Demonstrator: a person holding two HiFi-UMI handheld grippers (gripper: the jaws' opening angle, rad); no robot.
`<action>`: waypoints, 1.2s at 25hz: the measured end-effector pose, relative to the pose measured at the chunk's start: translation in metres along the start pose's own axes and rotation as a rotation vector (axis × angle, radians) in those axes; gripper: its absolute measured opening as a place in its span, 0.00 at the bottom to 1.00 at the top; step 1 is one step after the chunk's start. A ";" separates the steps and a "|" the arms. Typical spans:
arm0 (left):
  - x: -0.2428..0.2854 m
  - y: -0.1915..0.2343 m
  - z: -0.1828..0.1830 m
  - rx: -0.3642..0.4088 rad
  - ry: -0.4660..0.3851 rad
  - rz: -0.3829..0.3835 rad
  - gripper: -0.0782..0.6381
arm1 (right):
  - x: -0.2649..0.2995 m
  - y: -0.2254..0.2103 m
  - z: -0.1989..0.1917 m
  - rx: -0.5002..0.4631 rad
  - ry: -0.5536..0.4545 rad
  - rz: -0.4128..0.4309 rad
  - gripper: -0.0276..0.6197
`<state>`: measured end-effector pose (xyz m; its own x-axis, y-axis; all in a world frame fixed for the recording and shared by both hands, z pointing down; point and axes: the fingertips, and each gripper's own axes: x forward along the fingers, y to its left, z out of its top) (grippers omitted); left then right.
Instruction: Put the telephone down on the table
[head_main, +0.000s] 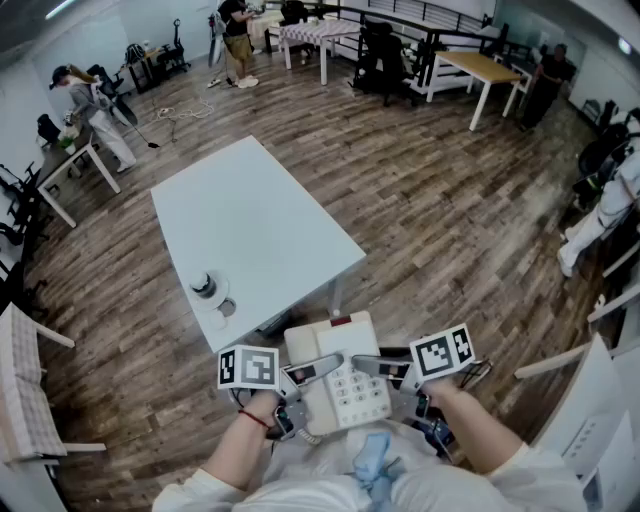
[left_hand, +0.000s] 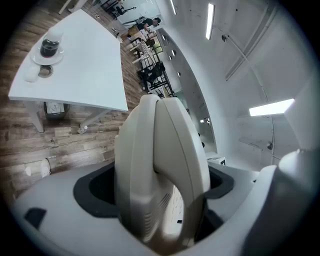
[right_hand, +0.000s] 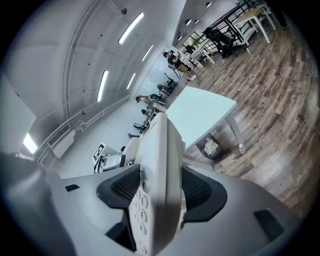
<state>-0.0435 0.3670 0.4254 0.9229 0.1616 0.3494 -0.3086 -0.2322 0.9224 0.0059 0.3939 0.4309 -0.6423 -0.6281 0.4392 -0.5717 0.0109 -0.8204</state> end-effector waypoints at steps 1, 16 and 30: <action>0.000 0.000 0.000 0.001 0.000 0.001 0.75 | 0.000 0.000 0.000 0.000 0.002 -0.004 0.47; 0.004 0.000 0.000 0.015 -0.014 0.000 0.75 | -0.003 -0.005 0.002 -0.014 0.002 0.001 0.47; 0.006 -0.004 0.008 0.041 -0.035 0.011 0.75 | -0.003 -0.003 0.013 0.011 -0.020 0.001 0.47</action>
<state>-0.0351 0.3609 0.4223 0.9274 0.1253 0.3526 -0.3095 -0.2726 0.9110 0.0161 0.3852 0.4272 -0.6323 -0.6436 0.4312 -0.5654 0.0029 -0.8248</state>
